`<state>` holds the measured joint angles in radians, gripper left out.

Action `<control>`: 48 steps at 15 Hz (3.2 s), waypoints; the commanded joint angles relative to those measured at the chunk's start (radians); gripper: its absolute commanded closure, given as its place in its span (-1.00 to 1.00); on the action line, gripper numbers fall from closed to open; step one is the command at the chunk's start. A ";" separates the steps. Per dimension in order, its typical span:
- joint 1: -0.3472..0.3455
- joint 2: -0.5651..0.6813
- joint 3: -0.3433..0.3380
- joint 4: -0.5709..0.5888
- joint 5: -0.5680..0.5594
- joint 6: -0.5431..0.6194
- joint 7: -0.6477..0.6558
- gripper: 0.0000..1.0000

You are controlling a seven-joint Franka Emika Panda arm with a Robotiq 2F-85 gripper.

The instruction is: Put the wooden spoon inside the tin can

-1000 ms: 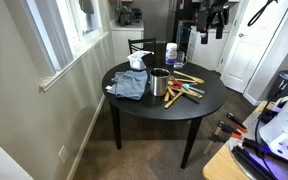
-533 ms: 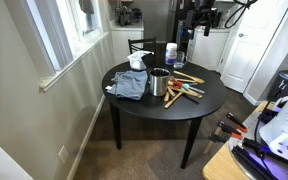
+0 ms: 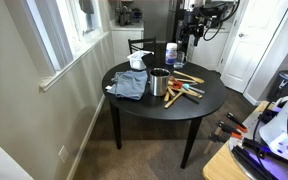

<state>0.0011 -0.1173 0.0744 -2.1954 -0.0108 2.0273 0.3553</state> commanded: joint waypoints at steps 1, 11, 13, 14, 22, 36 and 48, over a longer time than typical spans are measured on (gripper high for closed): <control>-0.023 0.055 -0.036 0.005 -0.058 0.006 0.052 -1.00; -0.035 0.111 -0.098 0.010 -0.093 -0.002 0.092 -1.00; -0.034 0.111 -0.098 0.010 -0.093 -0.002 0.092 -1.00; -0.034 0.111 -0.098 0.010 -0.093 -0.002 0.092 -1.00; -0.077 0.278 -0.173 0.148 -0.155 0.003 0.193 -1.00; -0.085 0.391 -0.256 0.281 -0.137 -0.001 0.183 -1.00; -0.085 0.391 -0.256 0.281 -0.137 -0.001 0.183 -1.00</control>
<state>-0.0869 0.2734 -0.1777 -1.9168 -0.1490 2.0283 0.5397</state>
